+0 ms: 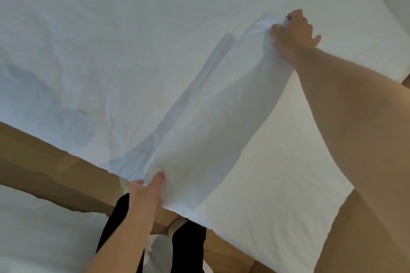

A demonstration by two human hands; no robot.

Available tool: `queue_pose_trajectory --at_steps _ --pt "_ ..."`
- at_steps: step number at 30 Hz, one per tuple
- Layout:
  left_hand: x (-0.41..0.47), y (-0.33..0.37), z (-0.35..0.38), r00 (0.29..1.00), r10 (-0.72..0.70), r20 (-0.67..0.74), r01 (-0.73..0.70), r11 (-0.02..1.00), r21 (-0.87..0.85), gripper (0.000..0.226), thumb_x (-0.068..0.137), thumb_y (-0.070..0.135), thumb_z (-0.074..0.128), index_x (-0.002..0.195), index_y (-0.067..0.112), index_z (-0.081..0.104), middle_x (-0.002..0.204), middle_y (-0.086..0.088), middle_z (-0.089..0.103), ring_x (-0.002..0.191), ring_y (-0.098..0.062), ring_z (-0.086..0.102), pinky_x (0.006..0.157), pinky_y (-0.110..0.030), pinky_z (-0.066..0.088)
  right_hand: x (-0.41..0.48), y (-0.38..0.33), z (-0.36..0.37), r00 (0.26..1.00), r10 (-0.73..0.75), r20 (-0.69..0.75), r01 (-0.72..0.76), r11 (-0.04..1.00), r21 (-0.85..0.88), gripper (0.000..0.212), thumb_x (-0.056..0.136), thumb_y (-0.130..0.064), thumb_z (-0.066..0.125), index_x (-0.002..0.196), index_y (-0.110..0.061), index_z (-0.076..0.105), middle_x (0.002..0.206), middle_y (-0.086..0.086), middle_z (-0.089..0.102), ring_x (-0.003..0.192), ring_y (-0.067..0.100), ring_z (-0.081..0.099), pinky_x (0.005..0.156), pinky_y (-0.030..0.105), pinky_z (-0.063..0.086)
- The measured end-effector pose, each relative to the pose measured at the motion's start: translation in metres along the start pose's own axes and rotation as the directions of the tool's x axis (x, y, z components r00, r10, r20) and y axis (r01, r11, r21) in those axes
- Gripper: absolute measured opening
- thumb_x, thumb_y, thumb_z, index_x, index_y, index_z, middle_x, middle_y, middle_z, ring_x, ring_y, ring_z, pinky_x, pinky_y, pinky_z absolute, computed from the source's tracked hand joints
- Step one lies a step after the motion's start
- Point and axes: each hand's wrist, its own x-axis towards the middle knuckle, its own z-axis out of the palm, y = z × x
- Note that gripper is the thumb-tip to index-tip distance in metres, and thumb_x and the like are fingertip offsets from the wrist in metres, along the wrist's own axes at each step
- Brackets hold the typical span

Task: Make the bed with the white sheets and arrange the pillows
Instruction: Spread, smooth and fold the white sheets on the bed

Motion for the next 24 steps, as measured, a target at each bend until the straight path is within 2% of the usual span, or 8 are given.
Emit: queue_pose_trajectory --at_steps 3,7,12,15,18,20,22,24 --pt "-0.002 0.03 0.002 0.944 0.324 0.067 -0.327 0.885 0.332 0.097 0.072 0.063 0.062 0.148 0.017 0.025 0.143 -0.008 0.039 0.125 -0.03 0.045 0.101 -0.049 0.043 -0.02 0.04 -0.002 0.998 0.032 0.048 -0.032 0.999 -0.016 0.062 0.089 -0.055 0.029 0.144 -0.028 0.035 0.15 -0.002 0.039 0.142 0.021 0.029 0.113 0.059 0.008" --pt "-0.014 0.075 0.058 0.793 0.532 0.297 -0.602 0.609 0.516 0.084 0.087 0.063 0.051 0.153 0.022 0.017 0.156 -0.002 0.026 0.142 -0.026 0.028 0.112 -0.047 0.028 -0.064 0.107 -0.006 0.988 0.114 0.1 -0.113 0.993 -0.022 0.065 0.095 -0.06 0.025 0.154 -0.033 0.016 0.164 0.0 0.005 0.151 0.024 -0.001 0.114 0.063 -0.005" --pt "-0.048 0.099 0.147 0.622 0.698 0.355 -0.644 0.197 0.739 0.105 0.078 0.082 0.038 0.153 0.027 -0.01 0.163 -0.006 -0.007 0.149 -0.029 -0.001 0.115 -0.061 0.012 -0.119 0.174 -0.001 0.967 0.241 0.08 -0.243 0.97 0.021 0.066 0.096 -0.062 0.023 0.154 -0.038 0.005 0.164 -0.001 -0.008 0.15 0.027 -0.011 0.111 0.068 -0.007" --pt "-0.056 0.099 0.179 0.487 0.788 0.377 -0.623 0.011 0.782 0.111 0.072 0.086 0.039 0.152 0.03 -0.012 0.162 -0.005 -0.01 0.149 -0.032 -0.004 0.111 -0.064 0.012 -0.153 0.223 0.006 0.895 0.43 0.12 -0.439 0.896 0.067 0.071 0.094 -0.068 0.023 0.154 -0.04 -0.004 0.163 0.001 -0.014 0.149 0.03 -0.013 0.11 0.071 -0.004" --pt "-0.04 0.111 0.188 0.505 0.8 0.324 -0.63 0.086 0.772 0.117 0.064 0.088 0.049 0.152 0.034 -0.007 0.163 -0.004 -0.003 0.149 -0.03 0.003 0.111 -0.065 0.014 -0.185 0.274 0.016 0.741 0.62 0.259 -0.669 0.718 0.192 0.092 0.085 -0.079 0.035 0.152 -0.04 -0.015 0.163 0.004 -0.016 0.149 0.035 -0.007 0.112 0.069 0.005" --pt "-0.025 0.124 0.188 0.54 0.783 0.307 -0.665 0.174 0.727 0.124 0.057 0.088 0.058 0.151 0.035 -0.003 0.161 -0.005 0.008 0.147 -0.03 0.015 0.112 -0.062 0.02 -0.205 0.307 0.023 0.617 0.643 0.453 -0.787 0.492 0.373 0.113 0.074 -0.081 0.053 0.151 -0.038 -0.018 0.164 0.008 -0.002 0.148 0.037 0.014 0.116 0.058 0.018" --pt "-0.013 0.143 0.181 0.631 0.702 0.329 -0.684 0.304 0.664 0.135 0.048 0.085 0.068 0.152 0.035 -0.002 0.155 -0.006 0.025 0.136 -0.032 0.037 0.107 -0.053 0.035 -0.227 0.333 0.031 0.509 0.524 0.682 -0.859 0.27 0.434 0.136 0.054 -0.083 0.069 0.153 -0.037 -0.011 0.16 0.007 0.022 0.137 0.034 0.038 0.111 0.049 0.033" --pt "-0.005 0.159 0.165 0.755 0.535 0.38 -0.633 0.442 0.636 0.142 0.037 0.084 0.074 0.151 0.035 0.006 0.14 0.002 0.043 0.108 -0.025 0.056 0.092 -0.042 0.047 -0.25 0.352 0.045 0.43 0.367 0.825 -0.901 0.235 0.364 0.155 0.024 -0.087 0.075 0.153 -0.038 0.005 0.151 0.001 0.04 0.124 0.028 0.051 0.106 0.048 0.042"
